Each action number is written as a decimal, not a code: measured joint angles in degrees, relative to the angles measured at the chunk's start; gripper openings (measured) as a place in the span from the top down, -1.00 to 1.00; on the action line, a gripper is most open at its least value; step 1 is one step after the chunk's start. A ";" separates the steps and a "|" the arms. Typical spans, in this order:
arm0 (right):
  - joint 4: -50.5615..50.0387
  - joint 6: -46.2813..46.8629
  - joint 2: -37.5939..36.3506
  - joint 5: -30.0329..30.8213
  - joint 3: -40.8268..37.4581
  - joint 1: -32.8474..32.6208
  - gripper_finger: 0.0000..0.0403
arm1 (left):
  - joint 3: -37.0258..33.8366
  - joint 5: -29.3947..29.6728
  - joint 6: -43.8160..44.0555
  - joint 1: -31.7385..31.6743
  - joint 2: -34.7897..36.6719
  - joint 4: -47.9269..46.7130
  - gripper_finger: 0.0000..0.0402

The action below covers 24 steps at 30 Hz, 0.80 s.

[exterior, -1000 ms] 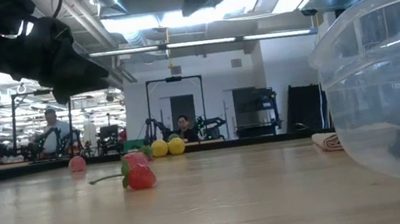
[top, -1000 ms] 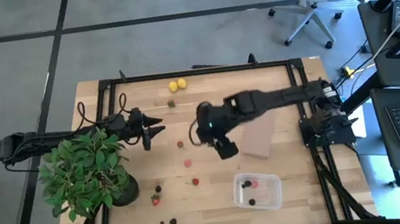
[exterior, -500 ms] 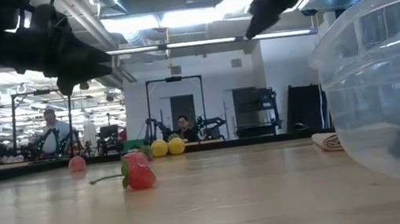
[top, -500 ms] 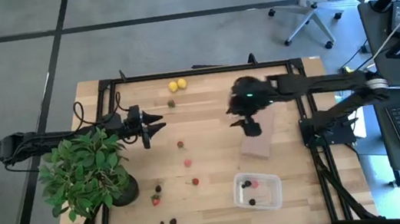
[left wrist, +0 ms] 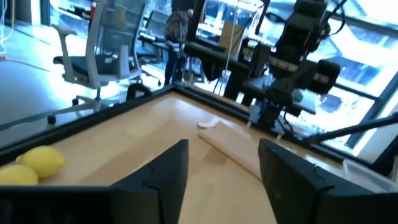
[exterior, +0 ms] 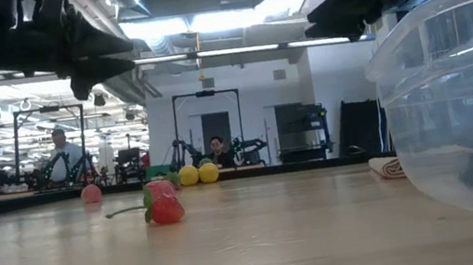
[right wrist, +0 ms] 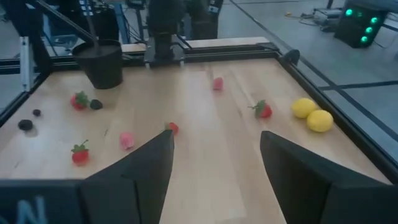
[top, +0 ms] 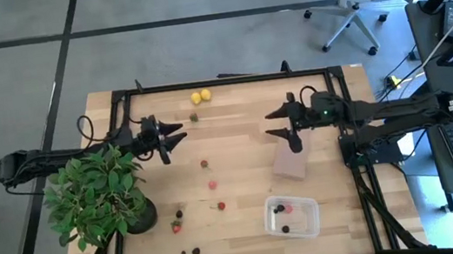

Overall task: Pick and placing Produce into tupperware
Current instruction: Put the peach into the transparent container

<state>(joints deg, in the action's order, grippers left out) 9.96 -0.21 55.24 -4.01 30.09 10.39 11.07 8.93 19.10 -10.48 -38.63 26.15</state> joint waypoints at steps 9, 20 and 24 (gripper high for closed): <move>0.17 -0.32 -0.04 5.53 -0.26 0.00 -0.20 | 0.00 0.05 1.76 0.00 0.03 0.15 -0.40; 2.76 -1.54 -0.02 8.62 -0.26 0.00 -0.20 | 6.19 -1.01 -5.82 0.56 -2.85 0.15 -0.40; 4.63 -1.54 0.00 11.56 -0.26 0.00 -0.20 | 18.09 -4.51 -8.08 0.65 -9.59 -18.17 -0.38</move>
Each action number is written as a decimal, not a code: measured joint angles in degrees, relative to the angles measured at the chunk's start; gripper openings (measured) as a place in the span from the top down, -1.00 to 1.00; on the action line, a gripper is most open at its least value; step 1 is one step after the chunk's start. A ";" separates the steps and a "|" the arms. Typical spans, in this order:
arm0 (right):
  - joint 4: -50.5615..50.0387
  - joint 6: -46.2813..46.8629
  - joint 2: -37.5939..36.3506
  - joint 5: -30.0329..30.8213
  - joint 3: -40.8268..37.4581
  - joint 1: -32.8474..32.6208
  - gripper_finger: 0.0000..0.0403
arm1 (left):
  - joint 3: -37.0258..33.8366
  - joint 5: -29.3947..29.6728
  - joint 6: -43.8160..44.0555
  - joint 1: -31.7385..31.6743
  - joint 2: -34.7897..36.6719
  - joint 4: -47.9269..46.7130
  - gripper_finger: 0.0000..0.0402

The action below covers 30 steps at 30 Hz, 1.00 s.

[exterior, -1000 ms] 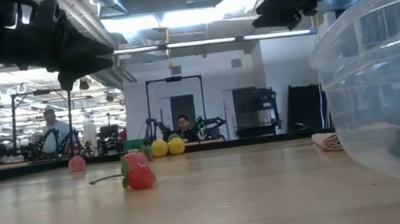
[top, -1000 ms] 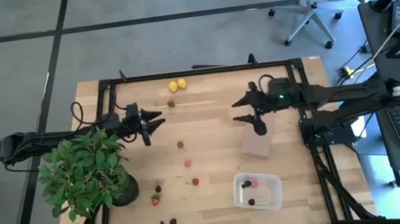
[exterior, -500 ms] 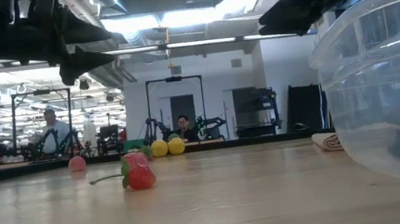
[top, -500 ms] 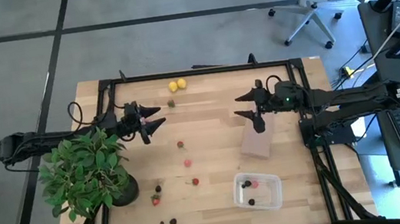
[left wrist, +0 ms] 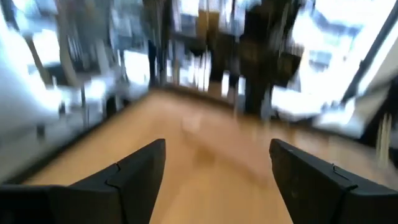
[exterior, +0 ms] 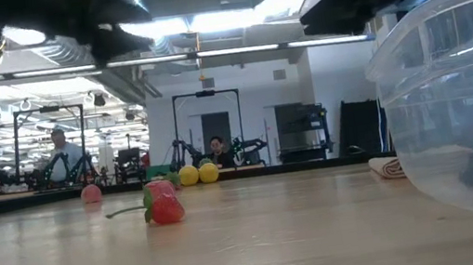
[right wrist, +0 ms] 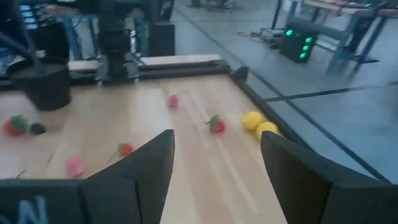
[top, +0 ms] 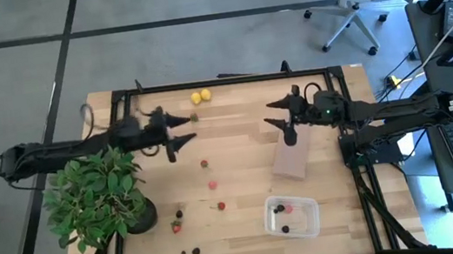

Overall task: Pick and placing Produce into tupperware
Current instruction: Put the peach into the transparent container

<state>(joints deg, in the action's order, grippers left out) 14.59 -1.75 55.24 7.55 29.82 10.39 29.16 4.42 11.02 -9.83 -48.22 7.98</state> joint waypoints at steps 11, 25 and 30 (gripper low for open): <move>1.98 3.18 0.00 0.55 0.02 0.00 -0.20 | 18.91 -5.90 -10.00 6.04 -25.14 -21.54 -0.36; 1.83 3.05 0.00 0.52 0.02 0.00 -0.20 | 26.57 -13.25 -26.69 11.36 -41.78 -27.38 -0.36; 1.79 3.12 0.00 0.48 0.02 0.00 -0.20 | 26.59 -15.60 -34.46 11.24 -43.13 -28.04 -0.36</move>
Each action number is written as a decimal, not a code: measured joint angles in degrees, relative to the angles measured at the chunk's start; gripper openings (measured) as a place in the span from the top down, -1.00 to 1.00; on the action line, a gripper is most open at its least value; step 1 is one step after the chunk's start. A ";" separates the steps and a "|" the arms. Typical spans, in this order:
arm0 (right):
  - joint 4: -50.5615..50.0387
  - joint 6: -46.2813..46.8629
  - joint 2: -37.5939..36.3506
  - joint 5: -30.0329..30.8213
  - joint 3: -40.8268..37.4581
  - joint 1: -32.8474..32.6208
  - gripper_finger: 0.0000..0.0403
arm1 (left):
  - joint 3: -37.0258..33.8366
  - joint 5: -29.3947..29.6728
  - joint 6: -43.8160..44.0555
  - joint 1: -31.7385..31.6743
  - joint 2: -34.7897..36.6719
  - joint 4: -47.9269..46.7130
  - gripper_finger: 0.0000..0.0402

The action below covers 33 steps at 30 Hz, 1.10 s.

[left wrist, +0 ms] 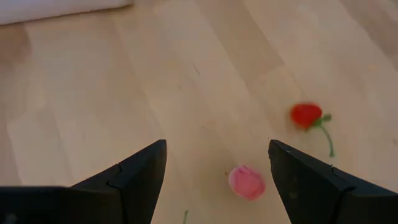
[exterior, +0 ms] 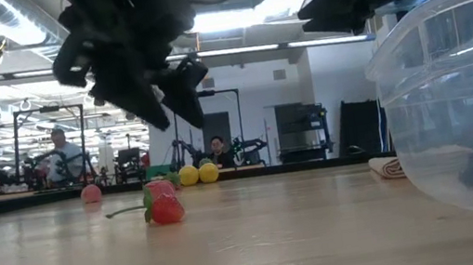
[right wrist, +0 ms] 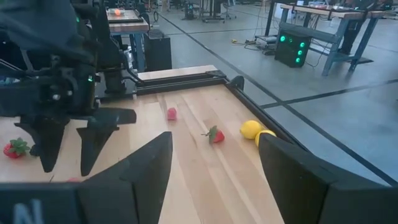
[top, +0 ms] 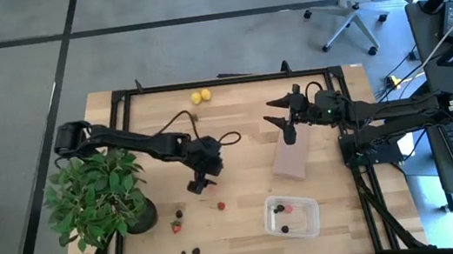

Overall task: Pick and placing Produce into tupperware
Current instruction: Put the peach into the transparent container

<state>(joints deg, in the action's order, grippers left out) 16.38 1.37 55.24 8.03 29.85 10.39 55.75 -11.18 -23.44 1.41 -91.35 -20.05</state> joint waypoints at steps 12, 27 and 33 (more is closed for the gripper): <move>-0.20 1.51 0.04 -0.04 0.00 0.00 -0.20 | 0.04 -1.58 -5.63 0.98 -4.02 -0.04 -0.36; -0.48 2.88 0.15 -0.02 0.00 -0.02 -0.20 | -0.02 2.44 -1.46 2.15 -11.18 -1.09 -0.36; -1.25 2.93 0.15 -0.02 0.00 -0.02 -0.20 | 0.09 3.46 2.52 2.14 -11.26 -2.40 -0.21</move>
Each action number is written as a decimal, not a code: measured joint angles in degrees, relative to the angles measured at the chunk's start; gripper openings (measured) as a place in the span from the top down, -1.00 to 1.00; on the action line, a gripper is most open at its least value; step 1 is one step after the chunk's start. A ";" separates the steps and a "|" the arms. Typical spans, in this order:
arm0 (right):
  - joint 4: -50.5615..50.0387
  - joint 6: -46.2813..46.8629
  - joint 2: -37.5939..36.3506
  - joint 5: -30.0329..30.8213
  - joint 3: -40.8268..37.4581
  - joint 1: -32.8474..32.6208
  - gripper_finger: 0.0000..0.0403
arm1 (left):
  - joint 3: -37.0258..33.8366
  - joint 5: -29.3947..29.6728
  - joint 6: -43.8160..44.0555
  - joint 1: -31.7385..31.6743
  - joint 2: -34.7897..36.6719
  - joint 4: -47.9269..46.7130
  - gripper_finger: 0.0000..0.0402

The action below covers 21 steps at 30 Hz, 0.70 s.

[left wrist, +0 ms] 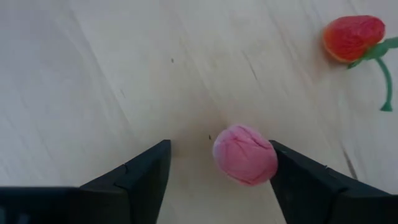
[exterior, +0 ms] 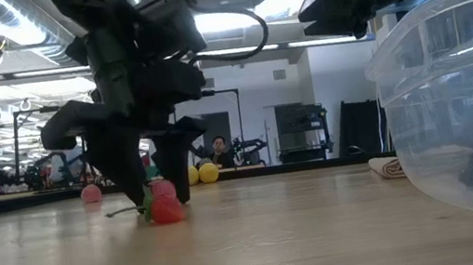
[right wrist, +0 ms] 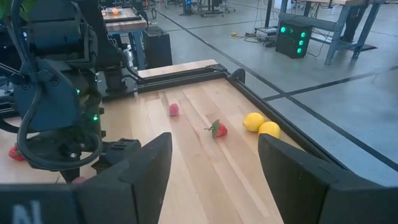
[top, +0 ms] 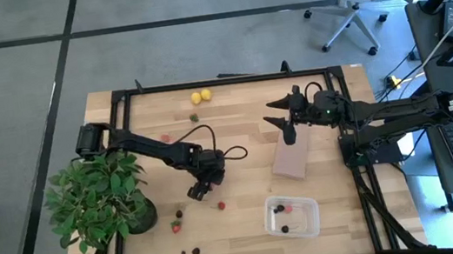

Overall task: Pick and placing Produce into tupperware
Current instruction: Put the peach into the transparent container

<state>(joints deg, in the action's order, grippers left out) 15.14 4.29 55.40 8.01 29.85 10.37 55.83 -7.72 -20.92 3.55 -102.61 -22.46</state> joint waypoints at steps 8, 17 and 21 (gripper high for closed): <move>0.00 -0.08 0.00 0.00 0.00 0.00 -0.20 | 0.00 -0.14 2.81 0.36 0.02 0.32 0.17; -0.03 0.14 0.00 0.00 0.00 0.00 -0.20 | -0.09 -0.86 3.15 1.09 0.04 0.92 0.50; -0.05 6.59 0.00 0.00 0.00 0.00 -0.20 | 1.19 -2.33 6.66 0.38 0.13 0.67 0.61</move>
<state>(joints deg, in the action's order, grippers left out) 15.09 10.89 55.40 8.01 29.85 10.37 57.02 -10.05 -14.26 3.93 -102.48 -21.78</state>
